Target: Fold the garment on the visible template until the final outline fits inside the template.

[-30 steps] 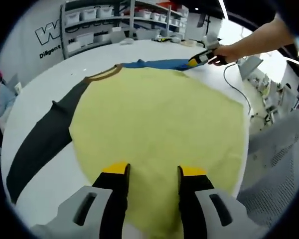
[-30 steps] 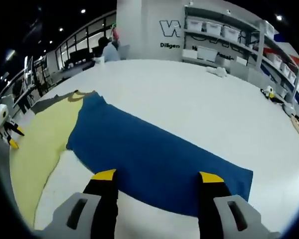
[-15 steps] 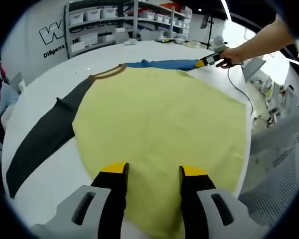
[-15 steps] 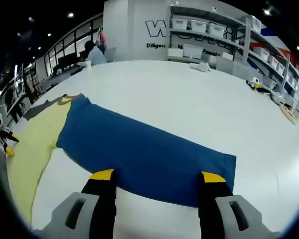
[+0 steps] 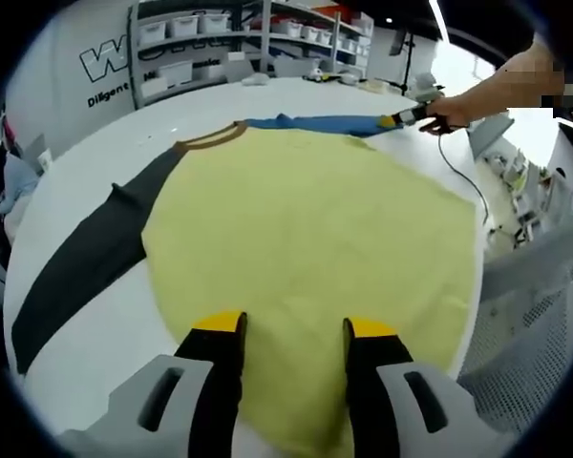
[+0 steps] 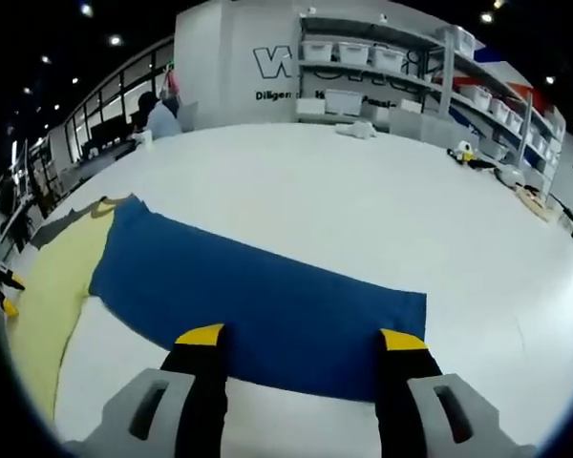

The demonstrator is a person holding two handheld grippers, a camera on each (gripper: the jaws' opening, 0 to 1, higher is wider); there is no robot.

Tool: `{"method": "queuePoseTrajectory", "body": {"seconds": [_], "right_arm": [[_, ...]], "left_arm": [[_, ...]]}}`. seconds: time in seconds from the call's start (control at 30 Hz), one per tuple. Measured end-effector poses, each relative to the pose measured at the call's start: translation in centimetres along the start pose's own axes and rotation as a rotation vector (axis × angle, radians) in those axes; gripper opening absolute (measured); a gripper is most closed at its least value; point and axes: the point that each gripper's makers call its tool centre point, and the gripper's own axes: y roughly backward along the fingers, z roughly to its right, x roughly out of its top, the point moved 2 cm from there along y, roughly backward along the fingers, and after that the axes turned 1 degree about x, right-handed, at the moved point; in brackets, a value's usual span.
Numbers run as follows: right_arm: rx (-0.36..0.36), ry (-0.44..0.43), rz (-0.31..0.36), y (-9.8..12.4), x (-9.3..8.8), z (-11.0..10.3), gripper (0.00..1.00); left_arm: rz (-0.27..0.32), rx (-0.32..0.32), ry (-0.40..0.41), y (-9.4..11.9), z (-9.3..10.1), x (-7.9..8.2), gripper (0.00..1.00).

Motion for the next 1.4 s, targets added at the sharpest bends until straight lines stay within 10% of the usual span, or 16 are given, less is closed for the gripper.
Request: {"method": "queuePoseTrajectory", "body": {"seconds": [0.27,0.83,1.07,1.4], "right_arm": [[-0.070,-0.091,-0.052,2.1,-2.1,4.0,0.45],[-0.148,-0.209,0.022,2.7,-1.9,4.1,0.01],[-0.132,-0.269,0.017,2.6,-1.8,3.7,0.00],[-0.138,-0.213,0.125,3.8,2.3,3.1,0.00]], "left_arm": [[0.002,0.008,0.023,-0.1,-0.1,0.1,0.44],[-0.009,0.026,0.034,-0.2,0.1,0.1,0.45],[-0.004,0.033,0.072,-0.2,0.1,0.3,0.45],[0.076,0.061,0.103,0.8,0.0,1.6,0.77]]}}
